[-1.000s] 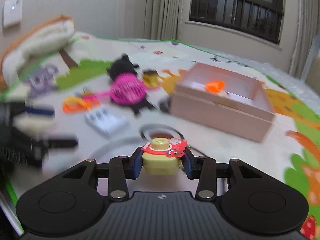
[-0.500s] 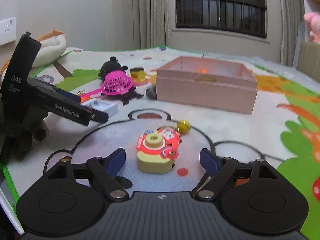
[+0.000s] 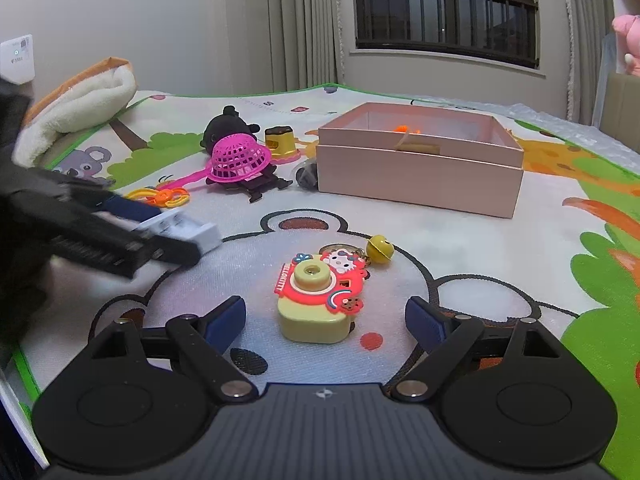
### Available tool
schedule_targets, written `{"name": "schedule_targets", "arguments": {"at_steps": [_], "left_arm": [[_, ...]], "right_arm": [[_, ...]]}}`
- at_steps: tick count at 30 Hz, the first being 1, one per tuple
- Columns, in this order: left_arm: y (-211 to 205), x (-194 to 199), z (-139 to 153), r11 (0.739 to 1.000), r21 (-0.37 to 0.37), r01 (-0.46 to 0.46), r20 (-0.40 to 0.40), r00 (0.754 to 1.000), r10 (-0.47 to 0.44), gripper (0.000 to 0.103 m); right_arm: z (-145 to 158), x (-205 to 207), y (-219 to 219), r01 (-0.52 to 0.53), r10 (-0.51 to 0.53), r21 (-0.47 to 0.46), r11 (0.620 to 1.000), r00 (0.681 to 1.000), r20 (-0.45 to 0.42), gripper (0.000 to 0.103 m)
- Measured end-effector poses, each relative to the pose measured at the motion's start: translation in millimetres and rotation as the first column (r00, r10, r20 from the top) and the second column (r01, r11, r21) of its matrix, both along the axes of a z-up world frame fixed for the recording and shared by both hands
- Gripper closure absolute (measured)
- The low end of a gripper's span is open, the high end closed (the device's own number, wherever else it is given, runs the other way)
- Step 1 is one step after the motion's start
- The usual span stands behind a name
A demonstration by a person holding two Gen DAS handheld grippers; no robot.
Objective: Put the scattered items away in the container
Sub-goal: 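Grasp the white charger with the left tool while the right tool carries the yellow toy to the box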
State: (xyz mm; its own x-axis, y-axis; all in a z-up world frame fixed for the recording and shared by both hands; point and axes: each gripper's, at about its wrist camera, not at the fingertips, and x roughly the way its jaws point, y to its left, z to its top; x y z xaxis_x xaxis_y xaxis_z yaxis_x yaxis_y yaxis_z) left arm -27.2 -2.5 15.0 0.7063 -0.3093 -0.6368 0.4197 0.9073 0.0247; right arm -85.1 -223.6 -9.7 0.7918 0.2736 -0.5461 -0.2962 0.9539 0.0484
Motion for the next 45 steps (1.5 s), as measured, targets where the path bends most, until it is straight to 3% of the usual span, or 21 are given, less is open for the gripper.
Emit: {"name": "schedule_targets", "arguments": {"at_steps": [3, 5, 9, 11, 12, 13, 19, 28, 37, 42, 45], "left_arm": [[-4, -12, 0, 1.0, -0.001, 0.018, 0.0, 1.0, -0.018, 0.016], [-5, -15, 0, 1.0, 0.0, 0.02, 0.003, 1.0, -0.02, 0.007], [0, -19, 1, 1.0, -0.005, -0.006, 0.005, 1.0, 0.006, 0.006], [4, -16, 2, 1.0, -0.019, -0.018, -0.017, 1.0, 0.018, 0.005], [5, -13, 2, 0.999, -0.023, -0.022, -0.027, 0.999, 0.022, 0.005], [5, -10, 1, 0.999, -0.019, -0.029, -0.034, 0.999, 0.028, 0.005], [-6, -1, -5, 0.999, 0.037, -0.037, -0.034, 0.999, 0.038, 0.004], [-10, -6, 1, 0.999, 0.046, -0.017, -0.032, 0.999, 0.019, 0.008], [-34, -24, 43, 0.992, 0.005, 0.128, 0.04, 0.991, -0.128, 0.008], [-48, -10, 71, 0.986, -0.037, 0.162, 0.116, 0.981, -0.157, 0.008], [-57, 14, 88, 0.985, -0.047, 0.167, 0.186, 0.97, -0.156, 0.008]], "right_arm": [[5, 1, 6, 0.007, -0.006, -0.04, 0.999, 1.0, 0.001, 0.015], [9, 3, 11, 0.006, -0.005, -0.055, 0.998, 1.0, 0.01, 0.015], [15, 13, 17, 0.019, -0.017, -0.072, 0.997, 1.0, 0.024, 0.019], [14, 21, 20, 0.009, -0.01, -0.081, 0.997, 1.0, -0.01, 0.036], [13, 24, 20, 0.004, -0.007, -0.084, 0.996, 0.999, -0.035, 0.052], [13, 25, 20, 0.002, -0.006, -0.082, 0.997, 0.999, -0.05, 0.056], [29, 10, 16, 0.028, -0.032, -0.086, 0.996, 0.999, -0.037, 0.056], [55, -12, 2, 0.047, -0.047, -0.076, 0.996, 0.999, 0.004, 0.056], [72, -13, -32, 0.03, -0.032, -0.021, 0.999, 0.996, -0.081, 0.056], [91, -6, -50, 0.03, -0.026, 0.038, 0.999, 0.995, -0.096, 0.056], [118, 14, -60, 0.046, -0.04, 0.1, 0.994, 0.997, -0.061, 0.057]]}}
